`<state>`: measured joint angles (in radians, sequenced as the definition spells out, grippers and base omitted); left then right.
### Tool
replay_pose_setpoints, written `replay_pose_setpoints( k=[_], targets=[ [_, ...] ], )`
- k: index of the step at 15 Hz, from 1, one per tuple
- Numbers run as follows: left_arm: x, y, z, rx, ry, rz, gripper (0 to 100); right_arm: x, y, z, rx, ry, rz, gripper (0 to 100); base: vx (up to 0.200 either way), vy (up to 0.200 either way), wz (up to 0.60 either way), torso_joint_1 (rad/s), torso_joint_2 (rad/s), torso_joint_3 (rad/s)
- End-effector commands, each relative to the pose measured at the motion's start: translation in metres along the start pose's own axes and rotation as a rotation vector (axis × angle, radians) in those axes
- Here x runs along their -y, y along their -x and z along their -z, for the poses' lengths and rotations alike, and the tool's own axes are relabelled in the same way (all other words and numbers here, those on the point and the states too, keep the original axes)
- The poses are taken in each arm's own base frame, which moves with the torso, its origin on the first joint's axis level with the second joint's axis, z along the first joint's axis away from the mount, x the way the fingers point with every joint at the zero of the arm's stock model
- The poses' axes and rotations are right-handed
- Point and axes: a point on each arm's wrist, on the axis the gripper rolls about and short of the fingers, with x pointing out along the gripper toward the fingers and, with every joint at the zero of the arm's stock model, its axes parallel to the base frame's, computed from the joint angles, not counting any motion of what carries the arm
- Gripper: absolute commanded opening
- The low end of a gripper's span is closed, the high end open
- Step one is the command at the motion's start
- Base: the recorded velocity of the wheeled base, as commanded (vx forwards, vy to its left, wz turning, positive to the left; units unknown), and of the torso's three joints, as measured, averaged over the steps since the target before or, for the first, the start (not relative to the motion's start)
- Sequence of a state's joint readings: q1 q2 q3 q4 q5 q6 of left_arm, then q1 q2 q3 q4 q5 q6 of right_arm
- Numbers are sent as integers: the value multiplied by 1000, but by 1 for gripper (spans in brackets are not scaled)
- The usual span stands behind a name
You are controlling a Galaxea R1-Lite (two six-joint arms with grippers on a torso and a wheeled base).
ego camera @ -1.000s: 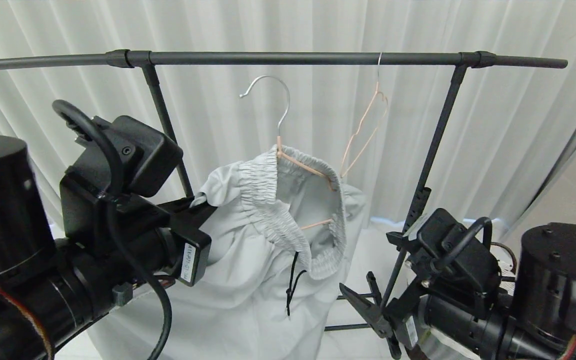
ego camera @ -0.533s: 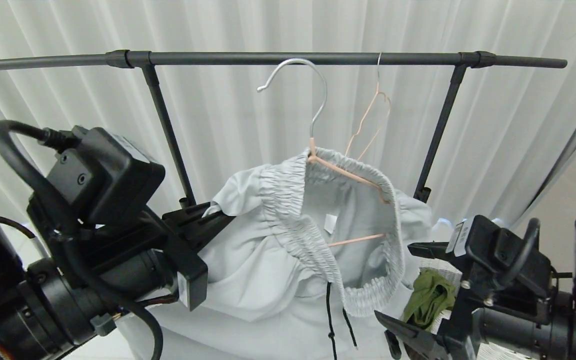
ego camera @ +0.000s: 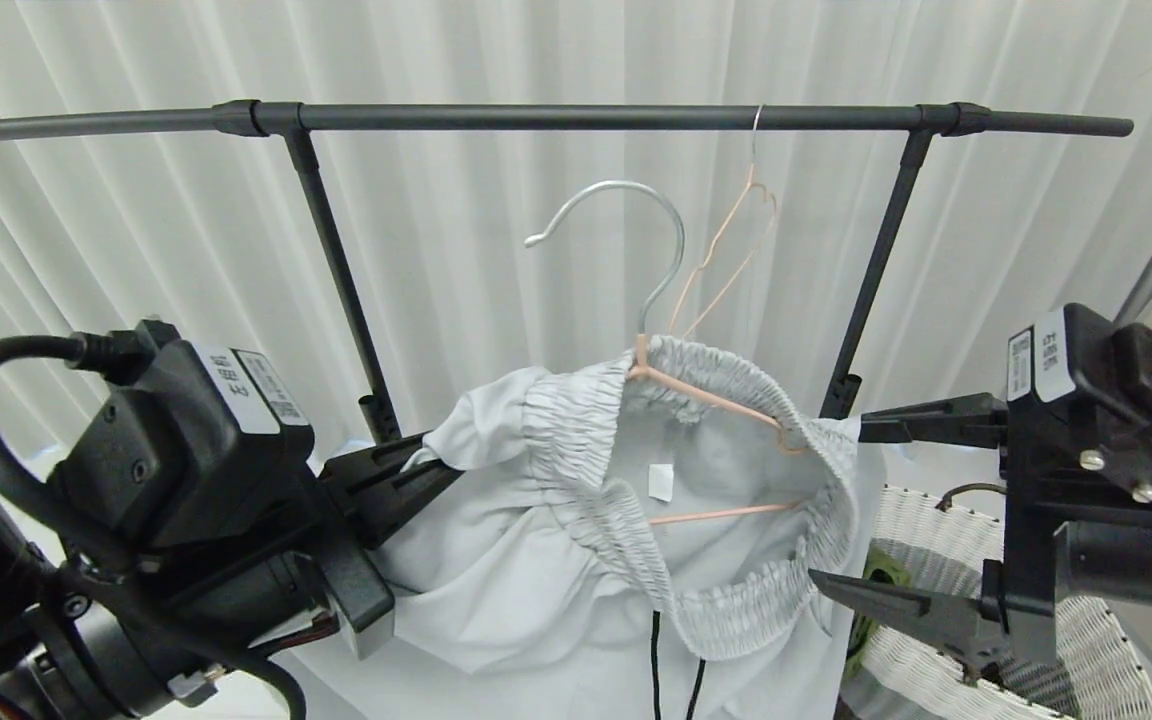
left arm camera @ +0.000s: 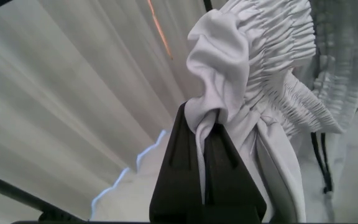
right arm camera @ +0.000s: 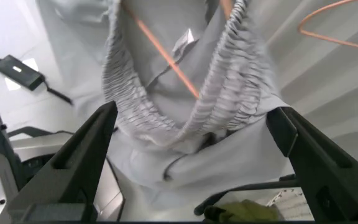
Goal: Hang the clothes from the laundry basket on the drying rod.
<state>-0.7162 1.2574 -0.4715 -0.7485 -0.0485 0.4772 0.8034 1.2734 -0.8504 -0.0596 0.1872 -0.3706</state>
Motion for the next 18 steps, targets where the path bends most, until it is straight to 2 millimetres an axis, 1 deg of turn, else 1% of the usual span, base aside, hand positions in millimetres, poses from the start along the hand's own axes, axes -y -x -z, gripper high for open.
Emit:
replay_pose_setpoints(
  k=[1,2,4,5,7,9,10,12,15,18],
  targets=[
    [0,1,3,-9,-2,5,0,5,-14,-6,-2,18,-18,100,0,0,0,0,0,0],
    [2,2,6,-18,-9,10,0,8,-19,-9,-1,22,-22,100,0,0,0,0,0,0],
    [-4,1,12,-50,-20,-21,0,11,-27,-15,-4,23,-27,100,0,0,0,0,0,0],
    [-11,0,18,-82,-19,-58,0,9,-28,-14,-19,22,-42,100,0,0,0,0,0,0],
    [-23,1,23,-109,-17,-121,0,3,-22,-11,-37,31,-97,100,0,0,0,0,0,0],
    [-24,4,23,-110,-16,-130,0,-6,-18,-10,-47,41,-138,100,0,0,0,0,0,0],
    [-23,4,23,-105,-15,-120,0,-8,-17,-10,-56,41,-146,100,0,0,0,0,0,0],
    [-16,6,25,-92,-11,-59,0,-5,-19,-10,-65,35,-136,100,0,0,0,0,0,0],
    [-15,8,23,-57,-11,-14,0,0,-32,-10,-85,27,-136,100,0,0,0,0,0,0],
    [-13,8,18,-18,-20,-5,0,5,-56,-15,-89,15,-179,100,0,0,0,0,0,0]
  ],
)
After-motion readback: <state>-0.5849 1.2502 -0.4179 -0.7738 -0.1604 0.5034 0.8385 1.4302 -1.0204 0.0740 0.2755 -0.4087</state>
